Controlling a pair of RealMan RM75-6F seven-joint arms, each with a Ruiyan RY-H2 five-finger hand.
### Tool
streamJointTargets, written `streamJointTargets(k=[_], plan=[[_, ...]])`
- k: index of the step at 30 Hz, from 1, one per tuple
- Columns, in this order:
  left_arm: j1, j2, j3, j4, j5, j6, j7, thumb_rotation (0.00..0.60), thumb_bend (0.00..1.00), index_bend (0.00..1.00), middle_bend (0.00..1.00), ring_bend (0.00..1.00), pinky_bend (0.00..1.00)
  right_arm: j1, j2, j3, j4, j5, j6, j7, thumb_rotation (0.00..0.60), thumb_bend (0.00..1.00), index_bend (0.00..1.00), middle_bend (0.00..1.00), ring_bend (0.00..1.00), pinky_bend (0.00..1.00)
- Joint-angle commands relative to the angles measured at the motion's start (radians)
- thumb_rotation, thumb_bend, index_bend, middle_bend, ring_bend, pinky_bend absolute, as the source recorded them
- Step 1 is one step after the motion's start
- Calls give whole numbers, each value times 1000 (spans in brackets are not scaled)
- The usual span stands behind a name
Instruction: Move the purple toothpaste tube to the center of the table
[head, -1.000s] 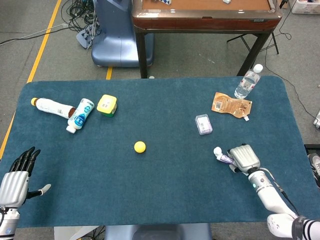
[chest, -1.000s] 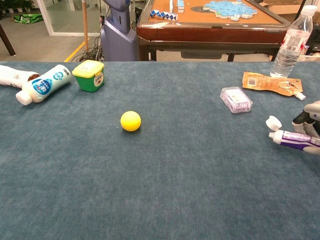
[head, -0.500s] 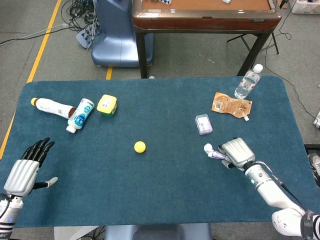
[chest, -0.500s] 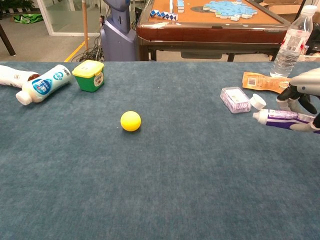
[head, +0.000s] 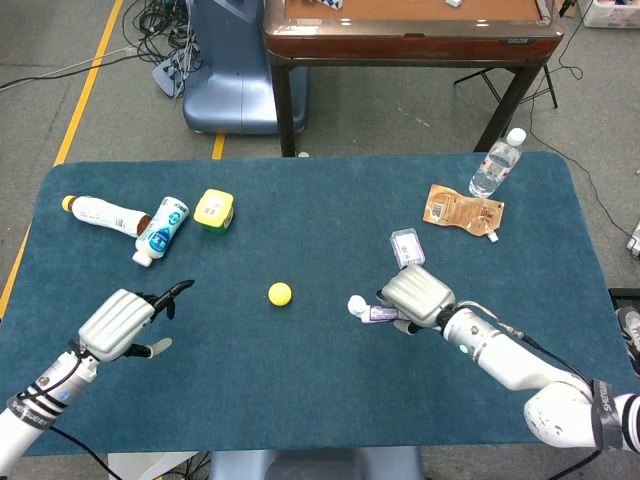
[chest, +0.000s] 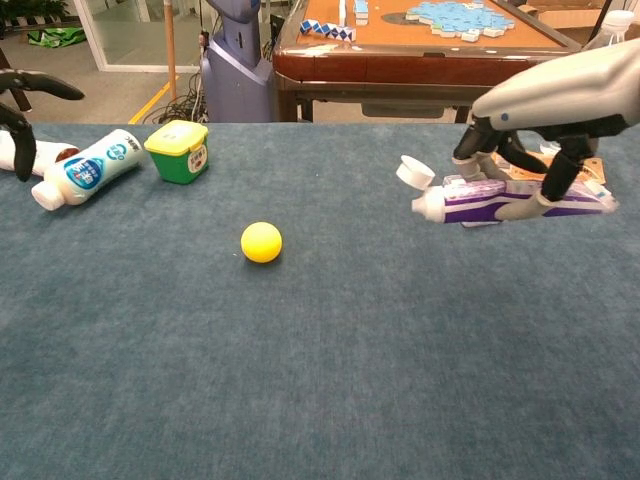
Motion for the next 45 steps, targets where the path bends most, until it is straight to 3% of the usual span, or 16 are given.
streamJointTargets(k=[1,14,24,33,45], plan=[[-62,2,2,-8,32,-56,-24,600,276,0,632,708,763,69,-14,3,-14,62,-28,-46,600,887,865,769,662,449],[-218,-22,0,-86,15,-227,16,600,323,0,746,827,816,282,-107,-26,38,260,-43,-104,600,916,889,793,690,461],[-298,-52,-13,-124,-40,-316,78,600,326,0,754,834,822,399,-190,-72,101,343,-56,-107,600,960,903,803,702,461],[-351,-100,-17,-134,-81,-361,119,600,326,0,755,834,822,457,-238,-101,129,371,-37,-86,600,968,907,806,706,461],[-367,-145,3,-94,-115,-356,139,600,326,0,756,833,823,465,-250,-111,138,330,-16,-25,600,970,923,815,720,461]])
